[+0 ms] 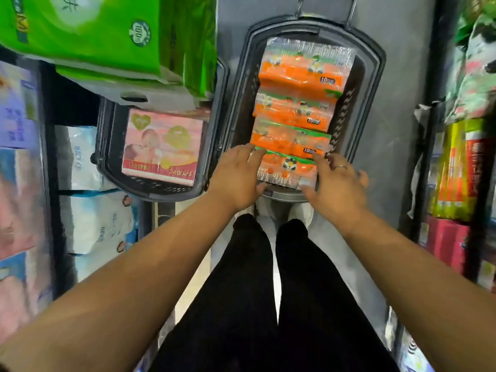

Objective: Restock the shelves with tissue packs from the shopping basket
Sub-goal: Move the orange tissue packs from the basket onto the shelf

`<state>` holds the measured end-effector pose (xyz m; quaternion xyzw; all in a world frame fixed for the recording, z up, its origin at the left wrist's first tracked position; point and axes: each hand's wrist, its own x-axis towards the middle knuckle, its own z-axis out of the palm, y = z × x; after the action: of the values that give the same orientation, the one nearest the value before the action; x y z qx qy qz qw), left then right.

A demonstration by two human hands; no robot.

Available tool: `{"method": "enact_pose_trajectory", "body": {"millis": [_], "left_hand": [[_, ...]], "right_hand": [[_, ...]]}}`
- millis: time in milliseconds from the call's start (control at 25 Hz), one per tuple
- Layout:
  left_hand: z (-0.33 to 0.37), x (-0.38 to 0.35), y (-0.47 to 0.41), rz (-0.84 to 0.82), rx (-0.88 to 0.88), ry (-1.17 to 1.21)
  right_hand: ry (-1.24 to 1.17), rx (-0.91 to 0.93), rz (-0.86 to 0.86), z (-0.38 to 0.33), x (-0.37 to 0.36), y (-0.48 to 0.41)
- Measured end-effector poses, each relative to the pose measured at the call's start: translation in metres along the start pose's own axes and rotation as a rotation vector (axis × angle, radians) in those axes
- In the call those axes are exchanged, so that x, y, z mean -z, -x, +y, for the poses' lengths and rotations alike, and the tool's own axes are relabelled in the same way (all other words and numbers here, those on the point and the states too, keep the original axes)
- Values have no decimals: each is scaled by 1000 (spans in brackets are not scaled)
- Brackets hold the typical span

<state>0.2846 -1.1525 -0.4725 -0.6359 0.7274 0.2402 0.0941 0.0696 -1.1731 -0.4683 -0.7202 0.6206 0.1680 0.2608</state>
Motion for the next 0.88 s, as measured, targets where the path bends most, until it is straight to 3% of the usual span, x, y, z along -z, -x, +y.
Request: {"method": "enact_pose_trajectory", "body": {"millis": [400, 560, 880], "left_hand": [[-60, -149, -103, -170, -142, -91], [-73, -171, -116, -231, -179, -154], [-64, -176, -136, -237, -114, -253]], "right_hand": [[-108, -107, -85, 21, -145, -100], [-69, -99, -119, 19, -174, -117], [16, -114, -18, 18, -188, -136]]}}
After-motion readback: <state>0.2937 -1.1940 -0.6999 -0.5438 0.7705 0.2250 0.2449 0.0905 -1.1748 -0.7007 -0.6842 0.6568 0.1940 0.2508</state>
